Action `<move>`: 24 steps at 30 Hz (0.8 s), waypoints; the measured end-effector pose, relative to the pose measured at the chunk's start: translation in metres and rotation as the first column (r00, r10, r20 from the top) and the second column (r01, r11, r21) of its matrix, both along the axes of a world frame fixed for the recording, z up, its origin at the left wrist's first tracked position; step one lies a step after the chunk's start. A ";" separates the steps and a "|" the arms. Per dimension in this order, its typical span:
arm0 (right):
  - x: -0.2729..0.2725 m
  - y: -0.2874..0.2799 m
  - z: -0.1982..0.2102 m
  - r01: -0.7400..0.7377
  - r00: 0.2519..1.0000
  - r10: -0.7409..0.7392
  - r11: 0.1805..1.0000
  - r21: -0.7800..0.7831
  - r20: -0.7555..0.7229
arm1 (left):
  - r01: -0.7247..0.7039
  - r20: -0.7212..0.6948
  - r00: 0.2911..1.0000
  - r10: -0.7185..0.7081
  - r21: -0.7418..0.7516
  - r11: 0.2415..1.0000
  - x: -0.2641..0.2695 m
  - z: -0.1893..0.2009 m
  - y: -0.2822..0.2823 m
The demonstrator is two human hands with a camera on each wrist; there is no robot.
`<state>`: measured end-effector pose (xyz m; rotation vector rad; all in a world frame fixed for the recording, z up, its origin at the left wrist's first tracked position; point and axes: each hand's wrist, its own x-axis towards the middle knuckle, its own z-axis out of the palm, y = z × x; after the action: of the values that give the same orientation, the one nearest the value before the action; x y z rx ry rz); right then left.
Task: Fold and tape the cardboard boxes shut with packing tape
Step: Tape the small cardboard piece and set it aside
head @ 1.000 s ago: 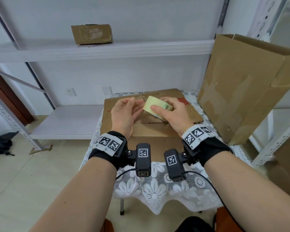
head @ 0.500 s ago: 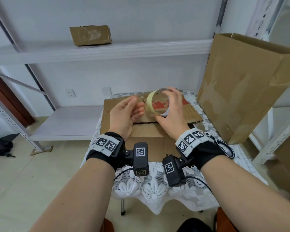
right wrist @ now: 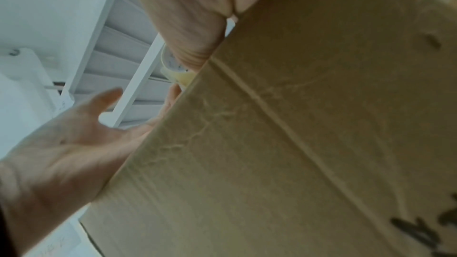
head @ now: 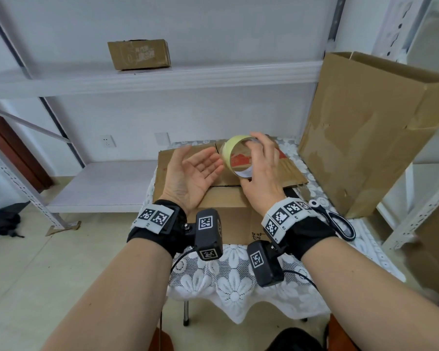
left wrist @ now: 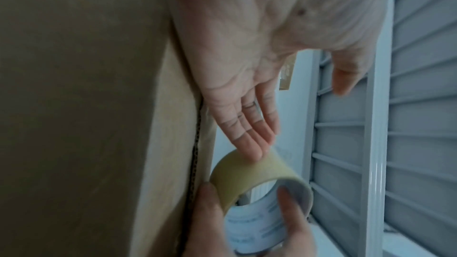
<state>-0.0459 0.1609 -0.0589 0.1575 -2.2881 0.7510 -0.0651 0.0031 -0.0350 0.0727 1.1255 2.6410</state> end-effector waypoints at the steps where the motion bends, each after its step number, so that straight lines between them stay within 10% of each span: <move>1: 0.000 -0.001 0.000 -0.001 1.000 0.001 1.000 0.014 0.005 | -0.008 0.000 1.000 0.008 -0.046 0.999 0.000 0.001 0.001; 14: 0.006 -0.003 0.000 -0.034 0.999 0.030 0.992 0.122 0.038 | -0.018 0.011 1.000 0.024 -0.342 0.940 -0.006 -0.002 0.010; 24: 0.007 0.004 0.014 -0.123 0.982 0.184 0.769 -0.627 0.033 | -0.091 -0.049 0.996 0.081 -0.274 0.957 -0.008 -0.008 0.010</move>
<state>-0.0389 0.1645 -0.0449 -0.0032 -1.9952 1.5931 -0.0733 0.0128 -0.0432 0.0181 1.5309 2.5358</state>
